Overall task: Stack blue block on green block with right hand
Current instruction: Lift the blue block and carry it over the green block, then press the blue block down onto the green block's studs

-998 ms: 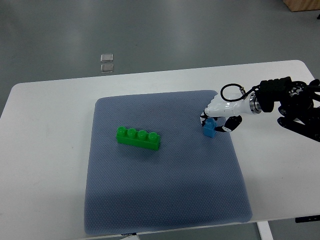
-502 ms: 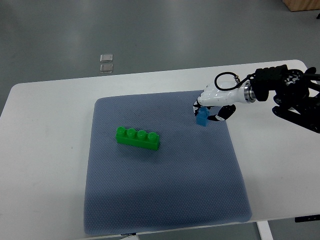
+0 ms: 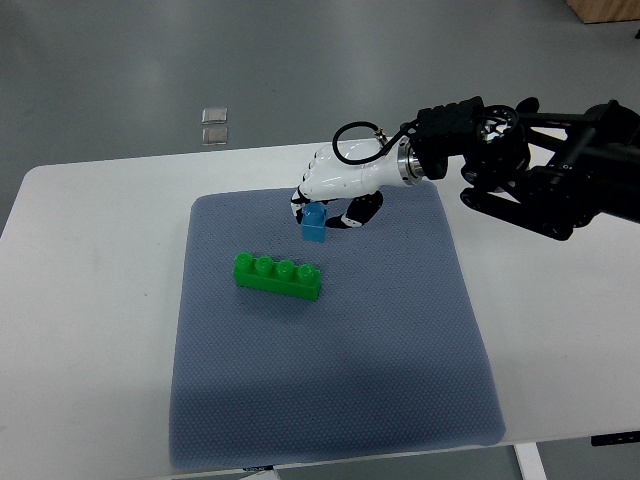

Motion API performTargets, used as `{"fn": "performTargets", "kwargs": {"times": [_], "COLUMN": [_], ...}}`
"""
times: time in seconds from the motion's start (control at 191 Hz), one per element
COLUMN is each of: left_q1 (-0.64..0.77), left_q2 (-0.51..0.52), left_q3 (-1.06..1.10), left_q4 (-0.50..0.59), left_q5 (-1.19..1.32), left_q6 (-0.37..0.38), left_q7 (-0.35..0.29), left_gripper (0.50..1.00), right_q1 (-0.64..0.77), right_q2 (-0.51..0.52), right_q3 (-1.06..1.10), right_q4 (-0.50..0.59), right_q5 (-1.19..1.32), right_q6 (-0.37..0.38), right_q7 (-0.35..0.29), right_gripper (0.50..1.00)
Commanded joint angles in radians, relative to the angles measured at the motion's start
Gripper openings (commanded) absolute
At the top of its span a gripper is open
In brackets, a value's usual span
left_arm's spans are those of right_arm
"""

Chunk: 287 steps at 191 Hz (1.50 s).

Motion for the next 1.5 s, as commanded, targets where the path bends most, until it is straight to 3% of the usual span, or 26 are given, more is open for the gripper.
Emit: {"fn": "performTargets", "kwargs": {"times": [0.0, 0.334, 1.495], "left_q1": [0.0, 0.0, 0.0], "left_q2": [0.0, 0.0, 0.0], "left_q3": [0.0, 0.0, 0.0], "left_q4": [0.0, 0.0, 0.0], "left_q5": [0.0, 0.0, 0.0], "left_q6": [0.0, 0.0, 0.0], "left_q7": [0.0, 0.0, 0.0], "left_gripper": [1.0, 1.0, 1.0], "right_q1": [-0.002, -0.013, -0.052], "right_q2": [0.034, 0.108, 0.167], "right_q3": [0.0, -0.001, -0.001], "right_q4": [0.0, -0.019, -0.109], "right_q5": [0.002, 0.0, -0.001], "right_q6": [0.004, 0.005, -0.007], "right_q7": [0.0, -0.002, 0.0], "right_gripper": [0.535, 0.535, 0.539]}}
